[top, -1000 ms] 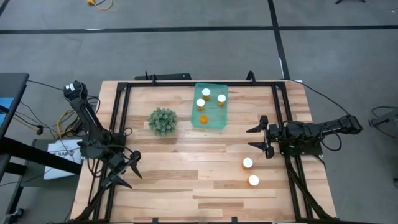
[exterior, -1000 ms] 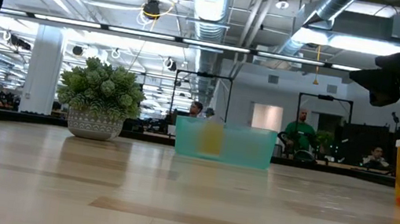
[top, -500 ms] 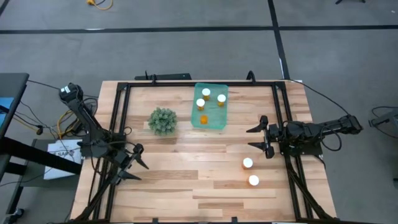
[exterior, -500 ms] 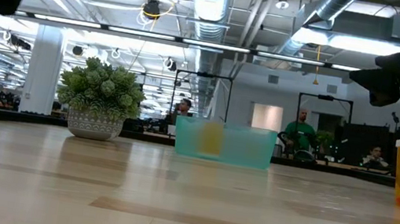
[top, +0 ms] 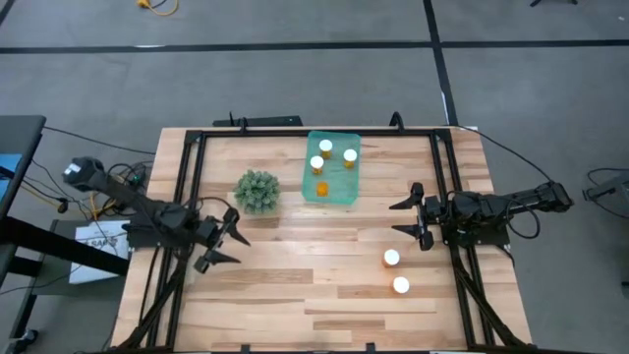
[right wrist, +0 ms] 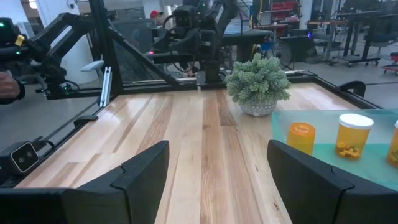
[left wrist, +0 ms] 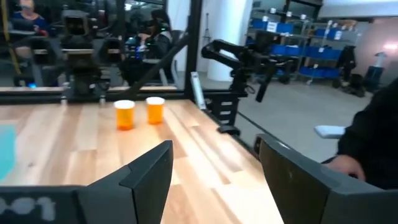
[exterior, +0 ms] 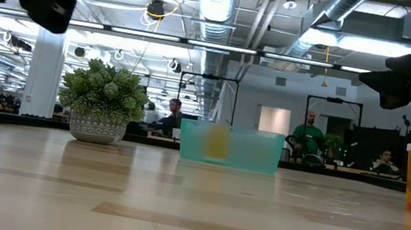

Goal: Pick and place pill bottles into a basket
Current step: Put the orange pill bottle into the green bin

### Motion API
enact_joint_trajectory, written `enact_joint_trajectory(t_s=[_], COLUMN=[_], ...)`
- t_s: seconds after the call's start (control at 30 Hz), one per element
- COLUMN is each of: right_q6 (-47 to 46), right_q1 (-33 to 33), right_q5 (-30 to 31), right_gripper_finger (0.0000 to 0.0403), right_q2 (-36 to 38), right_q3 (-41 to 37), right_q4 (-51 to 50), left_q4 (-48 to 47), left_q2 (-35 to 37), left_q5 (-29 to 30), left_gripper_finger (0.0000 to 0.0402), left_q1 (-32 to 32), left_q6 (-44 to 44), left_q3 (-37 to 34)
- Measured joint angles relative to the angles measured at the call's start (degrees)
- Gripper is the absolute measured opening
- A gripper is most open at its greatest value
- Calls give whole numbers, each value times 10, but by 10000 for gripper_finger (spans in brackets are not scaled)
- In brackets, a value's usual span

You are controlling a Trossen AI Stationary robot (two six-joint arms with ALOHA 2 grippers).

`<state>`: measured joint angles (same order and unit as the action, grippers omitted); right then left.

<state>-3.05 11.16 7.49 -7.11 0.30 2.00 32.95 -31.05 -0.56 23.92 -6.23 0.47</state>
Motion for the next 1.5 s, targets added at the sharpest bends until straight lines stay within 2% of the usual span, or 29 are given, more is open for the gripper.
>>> enact_joint_trajectory(t_s=[0.27, 0.5, 0.6, 0.83, 0.97, 1.37, 1.5], right_q6=[0, 0, 0, 0, 0, 0, 0], right_q1=[0, 0, 0, 0, 0, 0, 0], right_q5=[0, 0, 0, 0, 0, 0, 0], right_gripper_finger=[265, 265, 265, 265, 265, 266, 266], right_q2=[0, 0, 0, 0, 0, 0, 0], right_q3=[0, 0, 0, 0, 0, 0, 0], right_q4=[0, 0, 0, 0, 0, 0, 0], left_q4=[-51, -89, -115, -193, -214, -300, -310], left_q2=[29, 78, 100, 148, 173, 239, 264], left_q5=[-90, -201, -222, -205, -145, -6, 13], left_gripper_finger=[231, 231, 231, 231, 231, 231, 231], left_q1=[-125, -248, -286, -307, -301, -220, -196], left_q6=[3, 2, -4, -24, -40, -55, -56], left_q3=[0, -1, -1, -1, -1, -1, -1])
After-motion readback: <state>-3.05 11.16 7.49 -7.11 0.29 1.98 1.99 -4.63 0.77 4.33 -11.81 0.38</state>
